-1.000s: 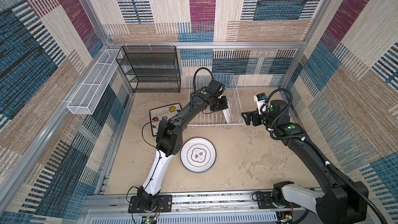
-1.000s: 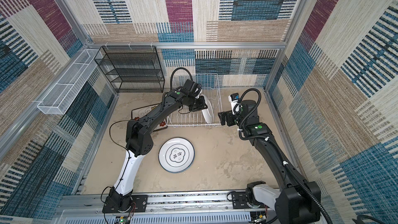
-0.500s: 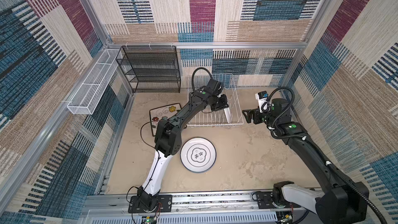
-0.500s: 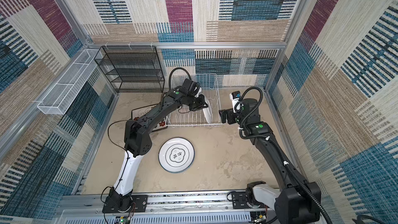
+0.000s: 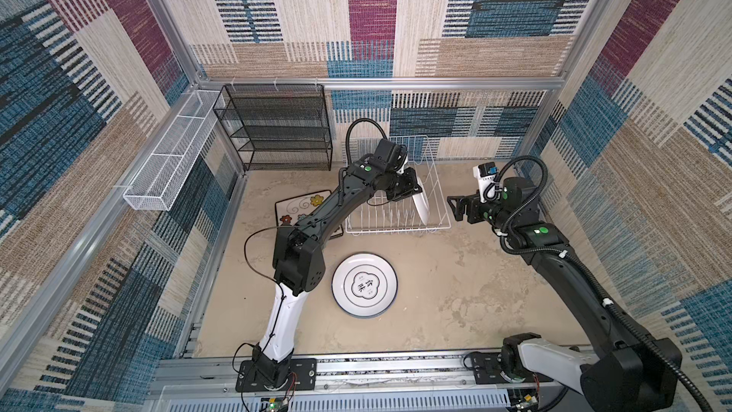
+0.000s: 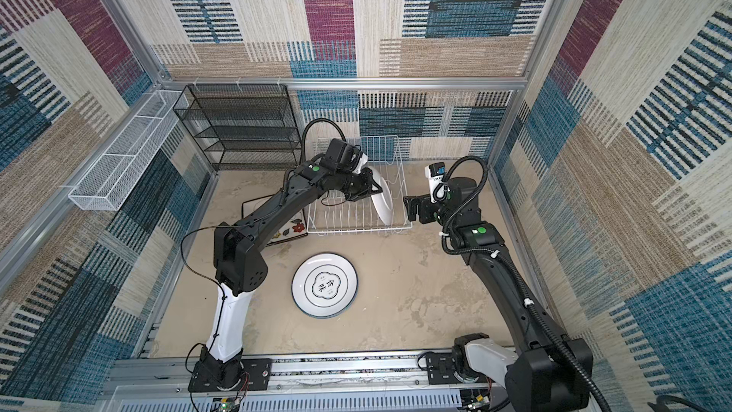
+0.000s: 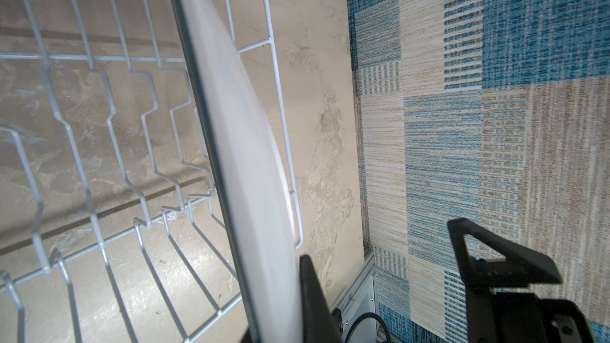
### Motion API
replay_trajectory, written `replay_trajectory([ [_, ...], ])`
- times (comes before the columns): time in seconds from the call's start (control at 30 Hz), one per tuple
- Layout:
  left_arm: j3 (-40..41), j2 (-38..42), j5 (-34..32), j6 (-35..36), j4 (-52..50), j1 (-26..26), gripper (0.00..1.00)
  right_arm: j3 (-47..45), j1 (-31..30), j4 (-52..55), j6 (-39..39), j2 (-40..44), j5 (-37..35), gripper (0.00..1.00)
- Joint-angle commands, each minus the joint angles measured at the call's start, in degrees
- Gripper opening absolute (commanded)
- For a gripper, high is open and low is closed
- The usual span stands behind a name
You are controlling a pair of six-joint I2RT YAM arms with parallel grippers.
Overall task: Unload the plates from the dish rack
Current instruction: Pick up a plate from the dish rack.
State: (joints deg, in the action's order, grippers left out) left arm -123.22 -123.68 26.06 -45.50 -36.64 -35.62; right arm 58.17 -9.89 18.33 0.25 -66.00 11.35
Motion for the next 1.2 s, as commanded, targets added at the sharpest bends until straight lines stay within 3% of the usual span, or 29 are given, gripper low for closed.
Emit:
replay_trajectory([
  [0.0, 1.9, 3.8, 1.0, -1.3, 4.6, 0.0, 0.00, 1.5, 0.0, -0.2, 2.3, -0.3, -0.2, 1.00],
  [0.2, 4.4, 10.8, -2.0, 2.8, 2.8, 0.0, 0.00, 4.8, 0.0, 1.8, 6.1, -2.2, 0.0, 1.00],
  [0.33, 7.7, 16.1, -2.3, 8.2, 3.3, 0.0, 0.00, 7.8, 0.0, 4.0, 9.2, -4.8, 2.9, 1.00],
  [0.5, 15.3, 23.8, -7.6, 16.4, 3.3, 0.0, 0.00, 10.3, 0.0, 6.0, 13.8, -7.4, 6.7, 1.00],
  [0.67, 22.9, 31.1, -13.0, 26.5, 3.0, -0.1, 0.00, 11.9, 0.0, 4.3, 19.1, -8.9, 13.6, 1.00],
  [0.93, 35.8, 43.8, -21.2, 45.1, 4.2, -0.1, 0.00, 16.5, 0.0, -0.1, 26.6, -13.9, 30.4, 1.00],
  [1.1, 40.6, 48.5, -29.1, 55.7, 3.4, -0.2, 0.00, 19.8, -0.6, -3.1, 32.7, -17.2, 37.0, 0.95],
  [1.17, 41.9, 49.8, -32.1, 59.2, 3.2, -0.4, 0.00, 22.6, -1.5, -1.7, 33.2, -18.6, 36.1, 0.95],
])
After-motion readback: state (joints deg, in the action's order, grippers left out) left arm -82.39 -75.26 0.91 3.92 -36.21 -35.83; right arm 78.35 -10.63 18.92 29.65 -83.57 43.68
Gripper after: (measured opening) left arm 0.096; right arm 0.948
